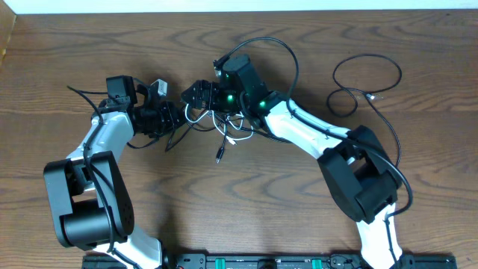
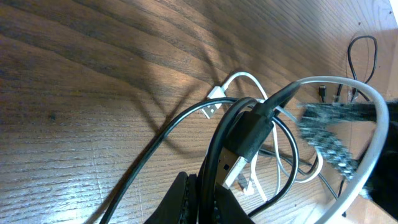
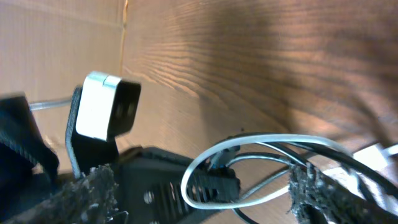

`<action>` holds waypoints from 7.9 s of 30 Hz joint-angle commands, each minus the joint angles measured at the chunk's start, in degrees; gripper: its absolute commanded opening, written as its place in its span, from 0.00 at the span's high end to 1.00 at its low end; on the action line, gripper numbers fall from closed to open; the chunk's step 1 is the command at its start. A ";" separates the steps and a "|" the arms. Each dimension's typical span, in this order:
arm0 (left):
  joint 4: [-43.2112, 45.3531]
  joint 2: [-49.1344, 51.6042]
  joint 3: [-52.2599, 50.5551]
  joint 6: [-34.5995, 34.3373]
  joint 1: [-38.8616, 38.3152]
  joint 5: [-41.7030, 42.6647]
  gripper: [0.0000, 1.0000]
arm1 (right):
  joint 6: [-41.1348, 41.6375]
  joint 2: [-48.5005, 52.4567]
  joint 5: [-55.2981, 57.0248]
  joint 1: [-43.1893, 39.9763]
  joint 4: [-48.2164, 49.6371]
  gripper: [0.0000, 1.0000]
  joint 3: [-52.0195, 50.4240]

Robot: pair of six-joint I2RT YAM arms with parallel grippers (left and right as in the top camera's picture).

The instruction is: Untangle cables

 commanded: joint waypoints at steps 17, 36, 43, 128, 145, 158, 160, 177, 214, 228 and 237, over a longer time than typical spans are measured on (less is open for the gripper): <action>0.04 0.72 0.22 -0.15 0.31 -0.31 0.92 | 19.15 0.17 11.23 3.19 3.72 0.61 0.37; 0.04 0.72 0.22 -0.15 0.31 -0.31 0.92 | 20.83 3.23 14.40 5.20 8.35 0.64 0.37; 0.04 0.72 0.22 -0.15 0.31 -0.31 0.92 | 18.56 3.69 15.54 6.51 9.25 0.67 0.37; 0.04 0.72 0.22 -0.35 0.31 -0.33 0.92 | -43.50 -63.10 -8.92 -25.92 -24.41 0.99 0.39; 0.04 0.72 0.22 -0.35 0.31 -0.33 0.92 | -40.68 -64.00 -6.43 -32.94 -23.74 0.99 0.39; 0.04 0.72 0.22 -0.35 0.31 -0.31 0.92 | -37.09 -61.68 30.53 -35.52 -24.41 0.99 0.39; 0.04 0.72 0.22 -0.35 0.31 -0.33 0.92 | -36.44 -60.81 35.32 -35.52 -24.70 0.99 0.39; 0.02 0.72 0.22 -0.35 0.31 -0.31 0.92 | -35.71 -46.64 73.61 -40.26 -23.89 0.99 0.39; -0.37 0.72 0.22 -0.33 0.31 -0.33 0.92 | -42.66 -20.33 42.69 -45.18 -41.03 0.91 0.39; -0.37 0.72 0.22 -0.33 0.31 -0.35 0.92 | -52.98 -11.02 14.86 -44.94 -49.27 0.32 0.39; -0.39 0.72 0.22 -0.33 0.31 -0.33 0.92 | -61.09 -1.09 13.66 -40.89 -50.93 0.22 0.39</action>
